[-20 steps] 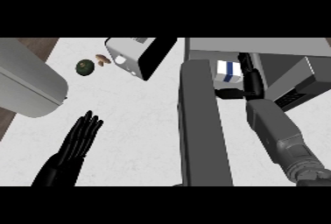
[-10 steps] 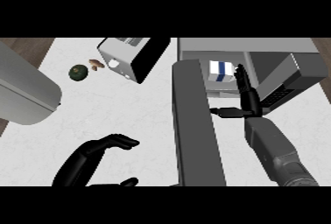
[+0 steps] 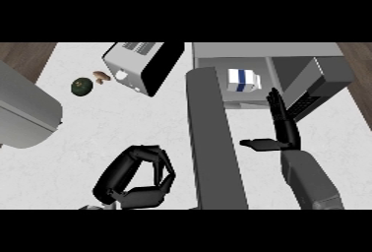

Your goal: Pick up the milk, place it into the microwave and close the microwave

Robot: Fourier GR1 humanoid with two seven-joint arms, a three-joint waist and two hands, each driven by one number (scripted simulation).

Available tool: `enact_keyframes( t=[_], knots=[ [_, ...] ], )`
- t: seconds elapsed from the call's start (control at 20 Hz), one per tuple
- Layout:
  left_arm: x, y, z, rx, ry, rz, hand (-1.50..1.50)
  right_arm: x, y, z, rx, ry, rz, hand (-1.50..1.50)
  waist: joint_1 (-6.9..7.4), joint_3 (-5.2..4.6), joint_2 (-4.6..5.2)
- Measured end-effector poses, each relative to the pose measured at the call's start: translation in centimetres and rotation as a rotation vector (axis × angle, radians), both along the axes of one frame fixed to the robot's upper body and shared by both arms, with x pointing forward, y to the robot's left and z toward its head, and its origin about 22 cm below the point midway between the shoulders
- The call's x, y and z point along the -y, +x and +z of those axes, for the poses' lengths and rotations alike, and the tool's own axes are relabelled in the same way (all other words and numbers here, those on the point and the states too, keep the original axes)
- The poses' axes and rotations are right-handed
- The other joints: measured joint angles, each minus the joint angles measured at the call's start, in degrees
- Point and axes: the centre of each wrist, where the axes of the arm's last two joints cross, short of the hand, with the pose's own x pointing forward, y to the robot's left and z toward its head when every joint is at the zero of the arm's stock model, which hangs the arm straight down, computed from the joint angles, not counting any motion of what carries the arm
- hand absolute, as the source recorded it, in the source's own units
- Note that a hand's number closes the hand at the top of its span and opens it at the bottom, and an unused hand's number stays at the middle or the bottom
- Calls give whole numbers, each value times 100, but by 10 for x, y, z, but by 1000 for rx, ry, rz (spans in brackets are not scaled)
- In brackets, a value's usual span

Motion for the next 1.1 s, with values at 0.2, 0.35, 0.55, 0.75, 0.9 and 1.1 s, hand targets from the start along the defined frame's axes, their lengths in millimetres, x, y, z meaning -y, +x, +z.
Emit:
enact_keyframes(
  t=[0.2, 0.35, 0.55, 0.75, 0.9, 1.1],
  knots=[
    [21, 6, -15, -35, 68, -82, 150, 10, -21, -11, 3, -3, 8, -150, -69, -4, -13],
    [36, 3, -32, -65, 93, -133, 150, 17, -34, -11, 20, -5, 19, -150, -106, -8, -22],
    [55, 3, -44, -87, 98, -180, 150, 36, -54, -2, 38, -7, 20, -150, -163, -12, -29],
    [77, 3, -55, -98, 111, -246, 150, 54, -75, 12, 62, -2, 14, -150, -186, -12, -17],
    [94, 1, -60, -84, 142, -274, 150, 61, -92, 26, 81, 1, 7, -150, -213, -14, -12],
    [117, -1, -64, -70, 172, -270, 150, 71, -102, 53, 102, 18, 22, -150, -261, -14, 12]
  ],
)
